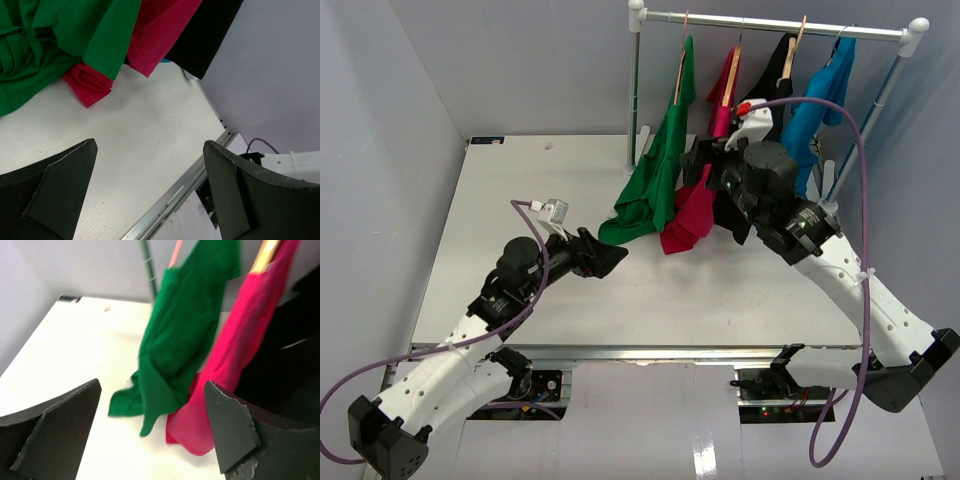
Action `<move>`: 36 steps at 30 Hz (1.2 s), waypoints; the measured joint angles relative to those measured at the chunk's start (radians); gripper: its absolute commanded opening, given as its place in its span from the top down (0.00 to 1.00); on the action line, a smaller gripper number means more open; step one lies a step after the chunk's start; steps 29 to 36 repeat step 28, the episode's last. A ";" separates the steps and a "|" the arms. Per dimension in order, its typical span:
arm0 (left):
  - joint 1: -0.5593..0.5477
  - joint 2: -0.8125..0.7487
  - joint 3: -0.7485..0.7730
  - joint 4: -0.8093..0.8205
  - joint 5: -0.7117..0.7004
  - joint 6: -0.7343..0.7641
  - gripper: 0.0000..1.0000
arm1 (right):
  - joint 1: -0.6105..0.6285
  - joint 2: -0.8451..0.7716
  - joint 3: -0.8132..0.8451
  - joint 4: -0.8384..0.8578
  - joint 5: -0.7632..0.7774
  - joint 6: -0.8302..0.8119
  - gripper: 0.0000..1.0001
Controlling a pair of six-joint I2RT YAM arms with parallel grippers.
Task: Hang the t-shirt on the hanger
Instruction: Reset both arms
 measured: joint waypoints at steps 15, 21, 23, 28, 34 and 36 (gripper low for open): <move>-0.036 0.006 -0.012 0.015 0.010 0.102 0.02 | 0.066 -0.496 -0.647 0.024 -0.195 0.033 0.10; -0.045 -0.082 -0.137 0.107 0.059 0.102 0.02 | 0.066 -0.661 -0.831 0.067 -0.213 0.035 0.10; -0.045 -0.091 -0.156 0.116 0.064 0.102 0.02 | 0.066 -0.693 -0.860 0.071 -0.208 0.034 0.10; -0.053 -0.115 -0.183 0.152 0.073 0.102 0.02 | 0.066 -0.744 -0.889 0.082 -0.192 0.026 0.10; -0.053 -0.115 -0.183 0.152 0.073 0.102 0.02 | 0.066 -0.744 -0.889 0.082 -0.192 0.026 0.10; -0.053 -0.115 -0.183 0.152 0.073 0.102 0.02 | 0.066 -0.744 -0.889 0.082 -0.192 0.026 0.10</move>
